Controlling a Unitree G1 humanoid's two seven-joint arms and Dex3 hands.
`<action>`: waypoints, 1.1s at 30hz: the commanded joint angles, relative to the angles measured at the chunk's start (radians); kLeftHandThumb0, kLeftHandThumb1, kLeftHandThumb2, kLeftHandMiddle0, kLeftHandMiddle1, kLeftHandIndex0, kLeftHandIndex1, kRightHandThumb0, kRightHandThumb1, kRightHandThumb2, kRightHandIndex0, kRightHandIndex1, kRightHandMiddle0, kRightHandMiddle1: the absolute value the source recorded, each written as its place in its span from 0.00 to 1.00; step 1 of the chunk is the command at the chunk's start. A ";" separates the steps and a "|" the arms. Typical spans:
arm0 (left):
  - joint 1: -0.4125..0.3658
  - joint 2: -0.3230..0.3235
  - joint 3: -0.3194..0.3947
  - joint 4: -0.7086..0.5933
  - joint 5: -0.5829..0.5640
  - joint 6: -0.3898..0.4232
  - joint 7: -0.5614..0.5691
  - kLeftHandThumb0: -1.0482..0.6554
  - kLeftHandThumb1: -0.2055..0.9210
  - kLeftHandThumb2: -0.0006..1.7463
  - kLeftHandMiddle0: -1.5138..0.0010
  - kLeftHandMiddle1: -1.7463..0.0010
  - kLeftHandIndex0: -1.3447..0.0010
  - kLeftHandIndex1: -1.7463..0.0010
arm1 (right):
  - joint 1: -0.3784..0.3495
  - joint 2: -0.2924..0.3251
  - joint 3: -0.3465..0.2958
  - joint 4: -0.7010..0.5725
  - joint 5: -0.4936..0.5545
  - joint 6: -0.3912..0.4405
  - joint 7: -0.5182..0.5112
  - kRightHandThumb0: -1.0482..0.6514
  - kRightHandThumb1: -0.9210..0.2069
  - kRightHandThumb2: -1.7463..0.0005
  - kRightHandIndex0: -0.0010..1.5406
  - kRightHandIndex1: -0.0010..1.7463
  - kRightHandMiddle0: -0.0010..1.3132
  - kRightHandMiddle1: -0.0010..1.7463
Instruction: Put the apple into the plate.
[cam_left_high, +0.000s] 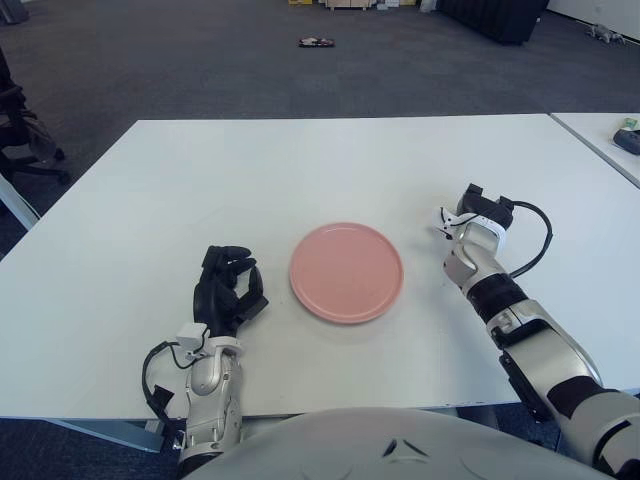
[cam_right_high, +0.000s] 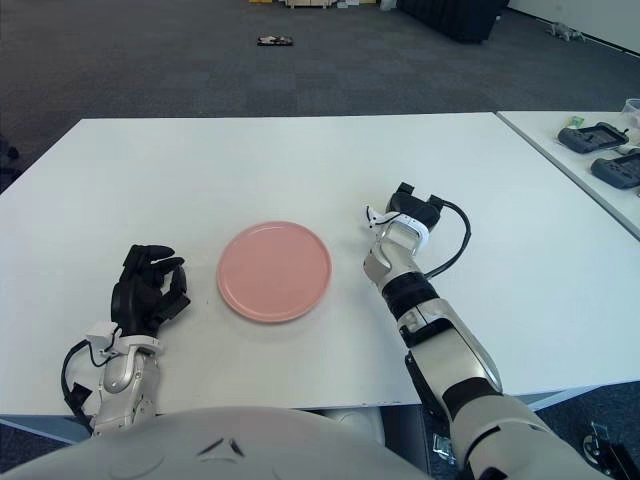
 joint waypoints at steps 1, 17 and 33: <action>0.027 -0.015 0.005 0.030 -0.009 0.034 0.007 0.61 0.64 0.60 0.68 0.07 0.77 0.00 | 0.101 -0.005 0.015 0.081 0.051 0.012 0.095 0.15 0.22 0.59 0.00 0.51 0.00 0.67; 0.024 -0.014 0.010 0.022 -0.008 0.049 0.014 0.61 0.64 0.60 0.68 0.07 0.77 0.00 | 0.311 -0.140 0.066 -0.379 0.007 0.131 0.308 0.13 0.28 0.56 0.00 0.61 0.00 0.58; 0.011 -0.018 0.019 0.036 -0.027 0.032 0.000 0.61 0.64 0.61 0.71 0.04 0.78 0.00 | 0.440 -0.192 0.060 -0.648 -0.011 0.180 0.348 0.16 0.20 0.57 0.00 0.66 0.00 0.50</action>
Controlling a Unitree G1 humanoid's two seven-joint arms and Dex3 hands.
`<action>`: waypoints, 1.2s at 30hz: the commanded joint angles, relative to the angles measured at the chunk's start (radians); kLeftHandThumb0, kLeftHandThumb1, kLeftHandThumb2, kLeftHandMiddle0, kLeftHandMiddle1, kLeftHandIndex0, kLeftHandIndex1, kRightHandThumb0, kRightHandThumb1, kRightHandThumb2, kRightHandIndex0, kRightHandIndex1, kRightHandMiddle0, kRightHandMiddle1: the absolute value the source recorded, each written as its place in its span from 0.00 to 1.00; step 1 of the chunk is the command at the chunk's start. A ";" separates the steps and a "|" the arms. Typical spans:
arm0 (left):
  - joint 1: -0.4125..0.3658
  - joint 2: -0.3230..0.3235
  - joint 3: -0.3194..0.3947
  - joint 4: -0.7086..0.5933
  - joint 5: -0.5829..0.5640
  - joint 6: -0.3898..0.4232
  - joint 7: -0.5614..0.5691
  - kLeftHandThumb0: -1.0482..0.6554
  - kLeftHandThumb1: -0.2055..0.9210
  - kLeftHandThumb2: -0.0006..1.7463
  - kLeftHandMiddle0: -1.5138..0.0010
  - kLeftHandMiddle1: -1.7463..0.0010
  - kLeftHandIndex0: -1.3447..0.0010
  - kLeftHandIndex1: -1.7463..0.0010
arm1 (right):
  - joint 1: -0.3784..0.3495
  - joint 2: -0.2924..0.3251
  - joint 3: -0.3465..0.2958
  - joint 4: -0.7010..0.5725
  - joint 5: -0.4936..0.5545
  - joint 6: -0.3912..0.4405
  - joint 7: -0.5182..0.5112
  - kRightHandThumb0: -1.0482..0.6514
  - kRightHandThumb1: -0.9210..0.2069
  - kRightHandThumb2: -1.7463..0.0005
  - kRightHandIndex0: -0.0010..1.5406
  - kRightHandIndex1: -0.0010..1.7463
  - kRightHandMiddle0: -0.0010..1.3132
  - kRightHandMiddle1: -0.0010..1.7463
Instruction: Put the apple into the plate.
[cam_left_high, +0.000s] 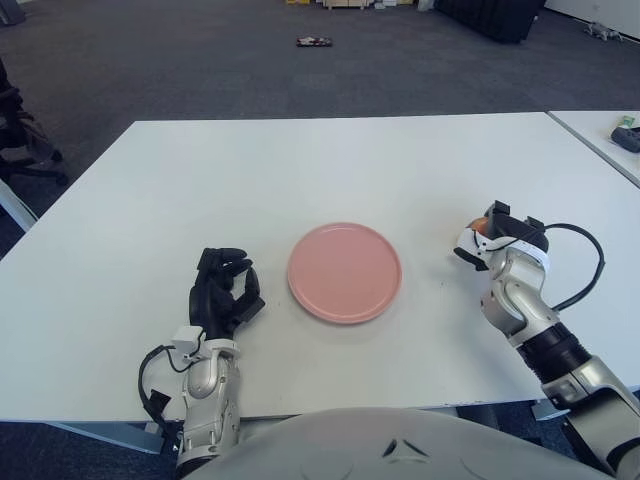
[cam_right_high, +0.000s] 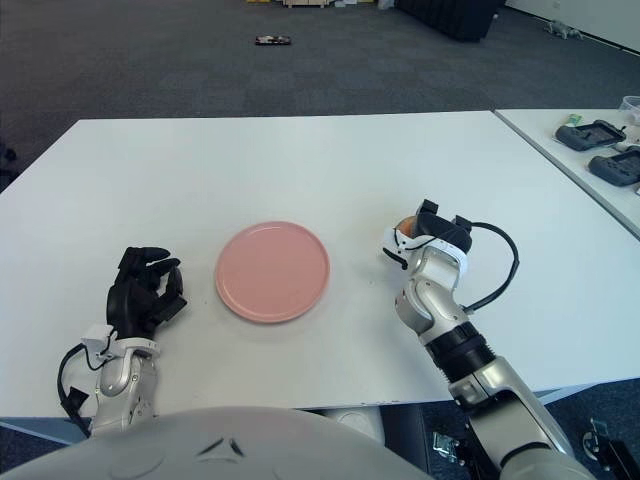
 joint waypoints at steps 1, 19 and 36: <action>0.011 -0.016 0.003 0.040 -0.011 0.026 0.000 0.61 0.64 0.61 0.71 0.04 0.78 0.00 | 0.094 0.031 0.036 -0.012 0.044 0.013 0.086 0.16 0.20 0.58 0.00 0.66 0.00 0.50; 0.005 -0.016 0.005 0.044 -0.011 0.034 0.006 0.61 0.63 0.63 0.71 0.03 0.77 0.00 | 0.161 0.130 -0.062 -0.055 0.027 -0.041 -0.094 0.39 0.53 0.31 0.01 0.99 0.01 0.97; 0.005 -0.017 0.006 0.043 -0.010 0.037 0.011 0.61 0.63 0.63 0.70 0.04 0.76 0.00 | 0.206 0.185 -0.116 -0.052 0.013 -0.159 -0.249 0.61 0.83 0.03 0.57 1.00 0.47 0.98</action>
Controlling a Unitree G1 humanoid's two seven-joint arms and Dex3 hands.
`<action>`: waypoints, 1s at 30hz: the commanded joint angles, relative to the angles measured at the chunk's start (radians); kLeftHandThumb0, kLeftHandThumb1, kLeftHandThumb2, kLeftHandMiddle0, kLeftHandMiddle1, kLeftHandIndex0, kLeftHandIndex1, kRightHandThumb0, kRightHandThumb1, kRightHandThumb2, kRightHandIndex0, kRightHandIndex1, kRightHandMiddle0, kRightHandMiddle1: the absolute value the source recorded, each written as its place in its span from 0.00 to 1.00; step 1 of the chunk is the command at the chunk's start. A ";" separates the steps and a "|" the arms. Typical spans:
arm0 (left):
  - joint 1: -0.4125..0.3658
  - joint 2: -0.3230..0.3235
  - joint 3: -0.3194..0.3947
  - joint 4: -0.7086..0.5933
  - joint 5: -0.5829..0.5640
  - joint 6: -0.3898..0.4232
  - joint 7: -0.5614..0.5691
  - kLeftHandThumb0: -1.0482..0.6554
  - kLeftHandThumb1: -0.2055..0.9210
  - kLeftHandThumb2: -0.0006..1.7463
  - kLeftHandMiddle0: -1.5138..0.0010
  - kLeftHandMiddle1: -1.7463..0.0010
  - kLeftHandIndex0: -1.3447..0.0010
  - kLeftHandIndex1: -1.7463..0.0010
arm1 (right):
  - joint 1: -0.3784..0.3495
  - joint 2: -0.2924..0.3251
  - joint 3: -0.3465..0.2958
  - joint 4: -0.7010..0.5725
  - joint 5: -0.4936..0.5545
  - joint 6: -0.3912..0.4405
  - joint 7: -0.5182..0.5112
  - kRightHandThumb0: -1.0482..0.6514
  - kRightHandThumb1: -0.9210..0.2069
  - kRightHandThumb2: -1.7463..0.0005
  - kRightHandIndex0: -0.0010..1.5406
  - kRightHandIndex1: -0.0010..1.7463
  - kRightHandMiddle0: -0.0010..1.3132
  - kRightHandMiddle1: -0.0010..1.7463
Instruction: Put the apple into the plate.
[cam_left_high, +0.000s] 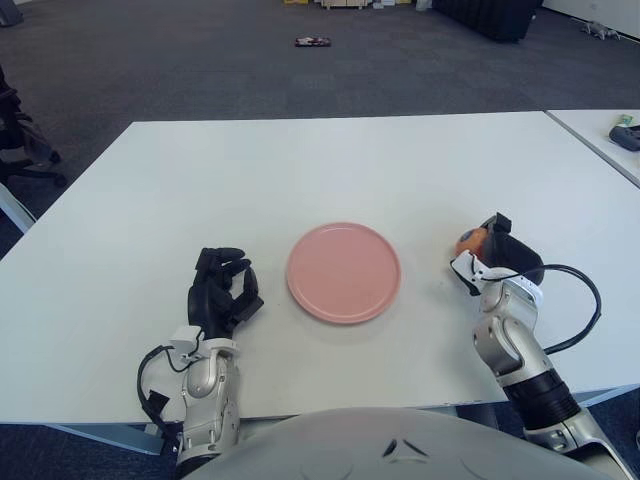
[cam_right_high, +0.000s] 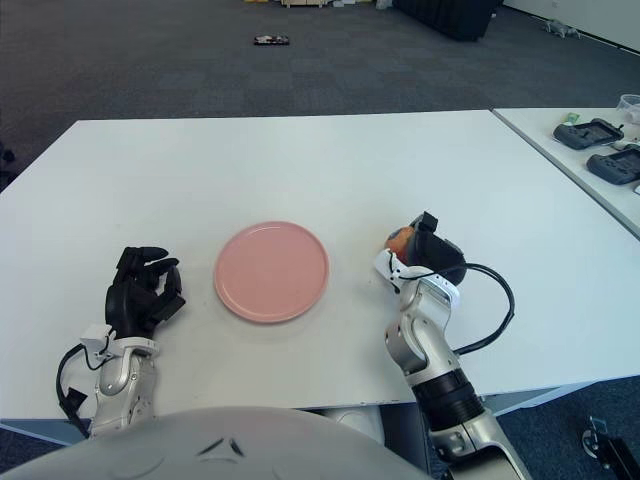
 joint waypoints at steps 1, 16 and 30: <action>0.012 -0.017 0.003 0.037 -0.007 0.041 0.010 0.61 0.63 0.63 0.70 0.04 0.76 0.00 | 0.045 0.013 0.023 0.038 0.025 -0.018 0.031 0.61 0.84 0.02 0.58 1.00 0.48 0.98; 0.015 -0.020 0.003 0.034 -0.001 0.034 0.017 0.61 0.62 0.62 0.69 0.05 0.76 0.00 | 0.061 0.070 -0.046 0.039 0.057 -0.096 -0.073 0.61 0.84 0.02 0.57 1.00 0.48 1.00; 0.021 -0.018 0.001 0.030 -0.018 0.043 0.011 0.61 0.63 0.62 0.69 0.04 0.77 0.00 | 0.088 0.130 -0.125 0.023 0.128 -0.247 -0.203 0.61 0.88 0.00 0.58 1.00 0.53 0.98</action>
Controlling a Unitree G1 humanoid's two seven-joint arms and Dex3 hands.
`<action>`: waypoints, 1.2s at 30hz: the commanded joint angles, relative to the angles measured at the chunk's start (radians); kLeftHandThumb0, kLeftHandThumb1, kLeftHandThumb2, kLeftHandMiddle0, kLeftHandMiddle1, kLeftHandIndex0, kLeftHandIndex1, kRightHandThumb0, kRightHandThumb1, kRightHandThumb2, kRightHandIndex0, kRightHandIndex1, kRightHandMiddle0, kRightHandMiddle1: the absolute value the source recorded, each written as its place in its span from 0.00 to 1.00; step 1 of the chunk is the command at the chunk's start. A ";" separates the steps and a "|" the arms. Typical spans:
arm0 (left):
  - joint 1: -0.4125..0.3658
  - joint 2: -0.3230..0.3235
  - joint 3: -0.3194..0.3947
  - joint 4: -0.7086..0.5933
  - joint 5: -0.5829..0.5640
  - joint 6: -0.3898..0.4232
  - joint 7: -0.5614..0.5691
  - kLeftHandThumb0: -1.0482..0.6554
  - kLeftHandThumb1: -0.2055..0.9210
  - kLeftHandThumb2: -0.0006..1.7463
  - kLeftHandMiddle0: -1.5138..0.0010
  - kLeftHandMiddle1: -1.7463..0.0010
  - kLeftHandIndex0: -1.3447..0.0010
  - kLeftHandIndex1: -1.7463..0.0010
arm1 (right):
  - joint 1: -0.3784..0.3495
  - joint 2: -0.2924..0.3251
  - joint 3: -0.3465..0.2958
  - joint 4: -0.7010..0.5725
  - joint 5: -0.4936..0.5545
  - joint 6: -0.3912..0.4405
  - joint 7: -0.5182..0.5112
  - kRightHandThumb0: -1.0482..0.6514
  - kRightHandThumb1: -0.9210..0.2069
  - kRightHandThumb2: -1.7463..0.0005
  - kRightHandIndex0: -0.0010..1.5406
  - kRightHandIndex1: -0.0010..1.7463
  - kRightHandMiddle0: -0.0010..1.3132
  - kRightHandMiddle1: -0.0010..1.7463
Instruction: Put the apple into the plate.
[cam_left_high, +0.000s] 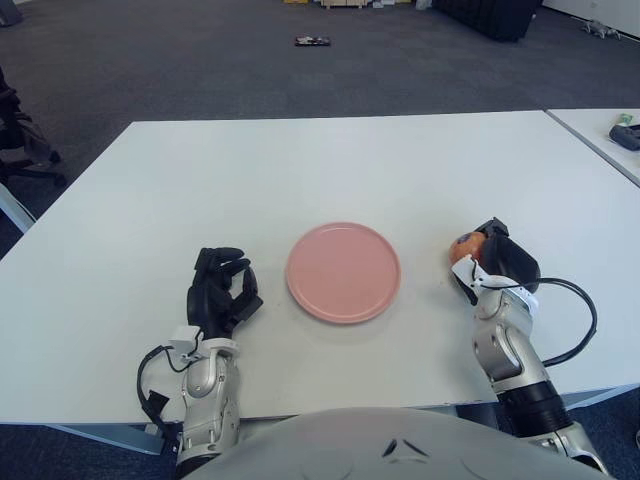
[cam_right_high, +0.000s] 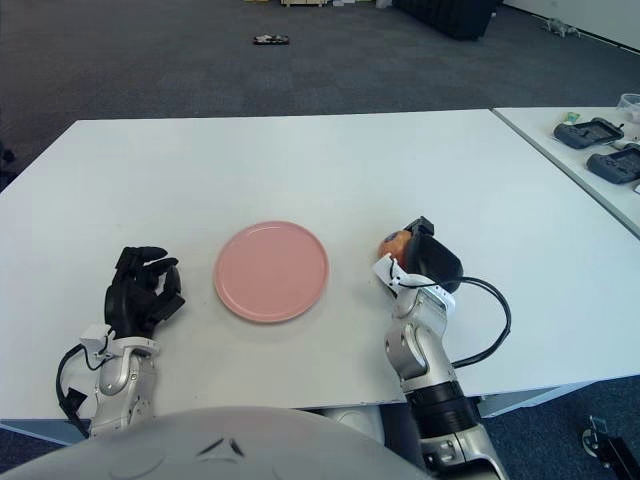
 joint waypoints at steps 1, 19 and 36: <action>0.018 -0.017 0.001 0.032 -0.002 0.042 0.010 0.61 0.63 0.62 0.69 0.05 0.77 0.00 | 0.020 0.023 -0.009 0.009 0.042 -0.051 -0.023 0.61 0.88 0.00 0.58 1.00 0.53 0.98; 0.011 -0.018 0.001 0.043 0.030 0.021 0.024 0.61 0.62 0.63 0.71 0.04 0.75 0.00 | -0.007 0.147 -0.013 -0.064 0.073 -0.207 -0.208 0.61 0.89 0.00 0.57 1.00 0.56 0.96; 0.001 -0.013 0.002 0.052 0.035 0.033 0.028 0.61 0.62 0.64 0.71 0.02 0.76 0.00 | 0.024 0.137 0.033 -0.103 0.155 -0.575 -0.218 0.61 0.83 0.04 0.57 0.97 0.47 1.00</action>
